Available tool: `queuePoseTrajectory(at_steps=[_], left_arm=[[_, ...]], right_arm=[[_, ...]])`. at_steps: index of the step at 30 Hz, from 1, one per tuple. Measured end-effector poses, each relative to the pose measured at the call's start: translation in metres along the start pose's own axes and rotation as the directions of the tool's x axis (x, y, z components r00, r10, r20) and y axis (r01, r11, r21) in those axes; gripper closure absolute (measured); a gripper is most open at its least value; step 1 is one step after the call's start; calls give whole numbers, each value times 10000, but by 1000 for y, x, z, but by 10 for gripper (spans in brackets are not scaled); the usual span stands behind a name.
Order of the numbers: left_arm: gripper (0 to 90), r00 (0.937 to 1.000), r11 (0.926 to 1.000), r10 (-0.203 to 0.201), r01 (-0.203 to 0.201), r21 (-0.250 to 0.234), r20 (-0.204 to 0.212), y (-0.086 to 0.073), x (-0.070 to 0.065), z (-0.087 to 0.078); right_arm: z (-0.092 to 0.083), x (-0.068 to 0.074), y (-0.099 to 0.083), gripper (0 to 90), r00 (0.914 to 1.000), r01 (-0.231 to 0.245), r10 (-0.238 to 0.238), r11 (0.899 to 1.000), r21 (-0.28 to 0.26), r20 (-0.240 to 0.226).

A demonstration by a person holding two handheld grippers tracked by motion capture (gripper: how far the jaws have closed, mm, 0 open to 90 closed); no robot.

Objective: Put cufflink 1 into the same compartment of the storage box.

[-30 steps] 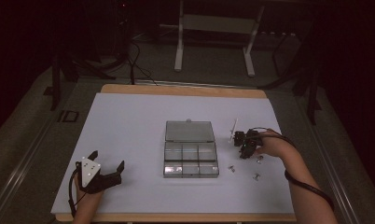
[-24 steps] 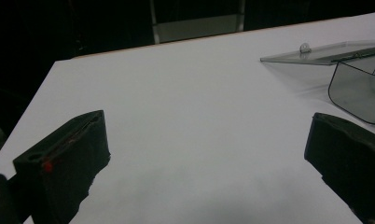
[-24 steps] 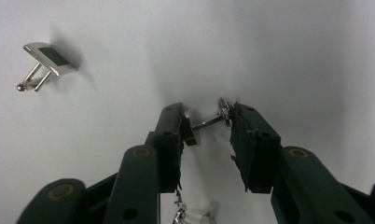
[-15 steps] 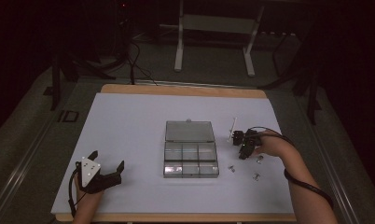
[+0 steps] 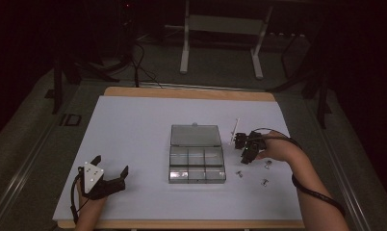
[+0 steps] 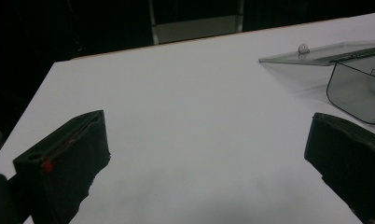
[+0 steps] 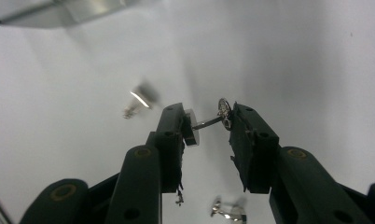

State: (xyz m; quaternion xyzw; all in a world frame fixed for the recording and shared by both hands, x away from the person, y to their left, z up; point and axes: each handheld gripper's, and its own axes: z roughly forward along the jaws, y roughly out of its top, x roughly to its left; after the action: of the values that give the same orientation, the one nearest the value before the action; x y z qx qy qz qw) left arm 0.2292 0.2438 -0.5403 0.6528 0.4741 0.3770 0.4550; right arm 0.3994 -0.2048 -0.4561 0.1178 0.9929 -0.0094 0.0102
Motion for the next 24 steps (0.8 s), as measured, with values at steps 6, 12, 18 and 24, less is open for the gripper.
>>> queuePoseTrajectory(at_steps=[6,12,18,24], left_arm=[[9,10000,10000,3,-3,3,11,0,0,0],[8,10000,10000,-1,1,-17,21,0,0,0],[9,10000,10000,-16,17,-38,38,0,0,0],[9,10000,10000,-35,35,-65,57,0,0,0]], right_arm=[[-18,11,16,650,9999,93,-92,9999,-143,73],[-33,21,35,650,9997,149,-143,9995,-296,187],[-40,31,59,649,9994,327,-321,9988,-361,148],[-35,38,82,649,9985,544,-543,9984,-178,47]])
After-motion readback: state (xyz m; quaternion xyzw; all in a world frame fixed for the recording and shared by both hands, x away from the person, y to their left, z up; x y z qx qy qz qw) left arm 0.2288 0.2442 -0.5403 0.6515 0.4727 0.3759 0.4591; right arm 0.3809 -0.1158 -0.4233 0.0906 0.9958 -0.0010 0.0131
